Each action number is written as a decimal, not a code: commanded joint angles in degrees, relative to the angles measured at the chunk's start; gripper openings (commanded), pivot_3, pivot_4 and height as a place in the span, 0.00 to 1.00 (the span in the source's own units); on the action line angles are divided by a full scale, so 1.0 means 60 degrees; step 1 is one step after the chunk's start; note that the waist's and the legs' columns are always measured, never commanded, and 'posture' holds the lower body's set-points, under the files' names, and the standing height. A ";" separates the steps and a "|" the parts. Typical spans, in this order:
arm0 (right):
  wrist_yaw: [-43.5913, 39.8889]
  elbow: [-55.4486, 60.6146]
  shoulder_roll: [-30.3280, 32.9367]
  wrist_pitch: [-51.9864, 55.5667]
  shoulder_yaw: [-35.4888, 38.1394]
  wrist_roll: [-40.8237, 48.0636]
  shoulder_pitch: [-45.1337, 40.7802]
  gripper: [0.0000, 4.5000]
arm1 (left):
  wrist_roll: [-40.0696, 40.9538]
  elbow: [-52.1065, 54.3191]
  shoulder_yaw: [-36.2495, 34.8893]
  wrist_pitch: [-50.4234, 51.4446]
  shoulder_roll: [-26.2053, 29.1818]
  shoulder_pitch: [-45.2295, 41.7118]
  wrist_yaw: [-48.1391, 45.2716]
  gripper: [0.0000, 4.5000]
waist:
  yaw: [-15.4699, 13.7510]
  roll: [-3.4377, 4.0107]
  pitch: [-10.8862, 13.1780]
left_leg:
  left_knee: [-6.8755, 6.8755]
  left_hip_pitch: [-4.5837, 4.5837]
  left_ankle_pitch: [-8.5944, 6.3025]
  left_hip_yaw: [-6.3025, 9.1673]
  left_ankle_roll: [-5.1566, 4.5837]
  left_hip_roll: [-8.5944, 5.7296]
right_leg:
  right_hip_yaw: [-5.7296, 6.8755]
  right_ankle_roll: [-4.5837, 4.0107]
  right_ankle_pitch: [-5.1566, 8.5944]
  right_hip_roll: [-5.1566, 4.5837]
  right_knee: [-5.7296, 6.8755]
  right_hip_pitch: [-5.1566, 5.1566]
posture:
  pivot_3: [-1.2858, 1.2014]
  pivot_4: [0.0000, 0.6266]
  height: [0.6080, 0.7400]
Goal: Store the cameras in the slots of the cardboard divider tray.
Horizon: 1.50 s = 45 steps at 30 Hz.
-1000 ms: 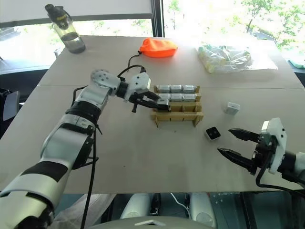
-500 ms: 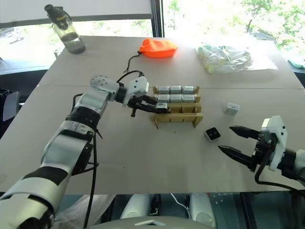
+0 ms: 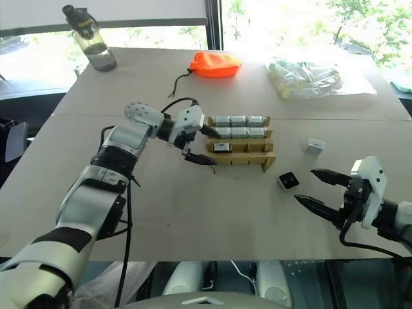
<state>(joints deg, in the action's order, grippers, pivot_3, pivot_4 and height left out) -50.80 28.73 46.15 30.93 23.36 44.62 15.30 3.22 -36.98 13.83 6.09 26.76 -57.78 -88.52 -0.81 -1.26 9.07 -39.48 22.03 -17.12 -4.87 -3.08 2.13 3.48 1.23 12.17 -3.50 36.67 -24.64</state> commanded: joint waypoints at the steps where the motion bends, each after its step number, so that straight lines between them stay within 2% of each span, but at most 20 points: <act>1: 0.0662 0.0241 -0.0305 -0.0197 -0.0257 -0.0660 0.0063 1.00 | 0.0916 0.1832 -0.0614 0.1054 0.0606 0.0344 -0.0308 0.99 | 0.0020 0.0002 -0.0001 | 0.0000 -0.0001 0.0000 -0.0002 0.0000 0.0001 | -0.0001 0.0000 0.0000 0.0000 0.0001 -0.0001 | 0.52 0.24 1.00; 6: 0.2277 0.0402 -0.1265 -0.0577 -0.1447 -0.2485 0.0215 1.00 | 0.2444 0.4943 -0.1615 0.2832 0.2025 0.1912 -0.0449 0.99 | 0.0120 0.0008 -0.0003 | 0.0009 -0.0013 0.0003 -0.0008 0.0006 0.0014 | -0.0014 -0.0003 0.0002 0.0001 0.0017 -0.0008 | 0.52 0.24 1.00; 9: 0.2866 0.0352 -0.1900 -0.0764 -0.1987 -0.3065 0.0307 1.00 | 0.3385 0.6347 -0.2304 0.4148 0.3038 0.2979 -0.0397 0.99 | 0.0108 0.0006 -0.0005 | 0.0001 -0.0012 0.0009 -0.0009 0.0016 0.0012 | -0.0013 0.0000 0.0003 -0.0006 0.0022 -0.0008 | 0.52 0.24 1.00; 13: 0.3663 0.0144 -0.2439 -0.1021 -0.2628 -0.4131 0.0340 1.00 | 0.4369 0.8192 -0.3546 0.5187 0.4030 0.4769 0.0211 0.99 | 0.0098 0.0006 -0.0007 | -0.0001 -0.0025 0.0010 -0.0015 0.0017 0.0011 | -0.0020 0.0029 0.0023 -0.0013 0.0019 0.0002 | 0.52 0.24 1.00; 17: 0.3891 -0.0077 -0.2920 -0.1031 -0.2712 -0.4207 0.0053 1.00 | 0.5058 0.9669 -0.4899 0.5637 0.4357 0.6567 0.1126 0.99 | 0.0040 0.0007 -0.0008 | -0.0002 -0.0023 0.0011 -0.0016 0.0020 0.0011 | -0.0034 0.0022 0.0019 -0.0025 0.0019 0.0002 | 0.52 0.24 1.00; 22: 0.3867 -0.0826 -0.3120 -0.1144 -0.2961 -0.4473 -0.0770 1.00 | 0.5370 1.0612 -0.5787 0.5626 0.4432 0.8195 0.1874 0.99 | 0.0019 0.0008 -0.0012 | 0.0003 -0.0040 0.0016 -0.0016 0.0029 0.0012 | -0.0026 0.0017 0.0025 -0.0017 0.0021 0.0008 | 0.52 0.24 1.00; 26: 0.3653 -0.1058 -0.3097 -0.1218 -0.3058 -0.4459 -0.1079 1.00 | 0.5684 1.1035 -0.5984 0.5554 0.4468 0.8679 0.2148 0.99 | -0.0006 0.0007 -0.0013 | 0.0007 -0.0042 0.0017 -0.0018 0.0031 0.0013 | -0.0027 -0.0028 0.0020 -0.0013 0.0024 0.0007 | 0.52 0.24 1.00; 33: 0.3497 -0.1299 -0.3029 -0.1317 -0.3036 -0.4526 -0.1280 1.00 | 0.6199 1.1193 -0.5972 0.5247 0.4606 0.8853 0.2194 0.99 | 0.0018 0.0007 -0.0013 | 0.0009 -0.0041 0.0017 -0.0027 0.0031 0.0010 | -0.0026 -0.0028 0.0018 -0.0013 0.0020 0.0007 | 0.52 0.24 1.00; 36: 0.3423 -0.1143 -0.3000 -0.1331 -0.3025 -0.4522 -0.1124 0.84 | 0.6376 1.1145 -0.5947 0.5153 0.4680 0.8842 0.2194 1.00 | 0.0013 0.0007 -0.0013 | 0.0009 -0.0041 0.0017 -0.0028 0.0031 0.0011 | -0.0026 -0.0027 0.0017 -0.0013 0.0019 0.0007 | 0.52 0.24 1.00; 39: 0.3407 -0.1103 -0.3009 -0.1394 -0.3015 -0.4532 -0.1095 0.49 | 0.6429 1.1032 -0.5838 0.5034 0.4769 0.8777 0.2190 1.00 | 0.0015 0.0008 -0.0013 | 0.0011 -0.0041 0.0017 -0.0023 0.0031 0.0011 | -0.0022 -0.0028 0.0018 -0.0012 0.0020 0.0007 | 0.52 0.24 1.00; 40: 0.3424 -0.1111 -0.3013 -0.1449 -0.2985 -0.4556 -0.1107 0.42 | 0.6458 1.0998 -0.5790 0.4977 0.4793 0.8742 0.2146 1.00 | 0.0015 0.0008 -0.0013 | 0.0011 -0.0043 0.0017 -0.0026 0.0031 0.0011 | -0.0025 -0.0027 0.0018 -0.0011 0.0020 0.0007 | 0.52 0.24 1.00; 45: 0.2854 -0.1120 -0.2612 -0.2245 -0.3069 -0.4840 -0.1225 0.42 | 0.6497 1.0652 -0.5388 0.4850 0.4843 0.8311 0.2040 1.00 | 0.0009 0.0009 -0.0012 | 0.0011 -0.0042 0.0017 -0.0029 0.0031 0.0007 | -0.0025 -0.0027 0.0020 -0.0012 0.0020 0.0006 | 0.52 0.24 1.00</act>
<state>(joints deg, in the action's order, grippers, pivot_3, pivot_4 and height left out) -32.24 20.32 29.79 20.25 4.39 15.89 8.37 41.32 27.21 -18.88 36.07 54.89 -7.09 -75.99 -0.76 -1.21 8.99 -39.42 21.77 -17.02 -5.04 -2.90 2.18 3.33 1.07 12.29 -3.57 36.79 -24.60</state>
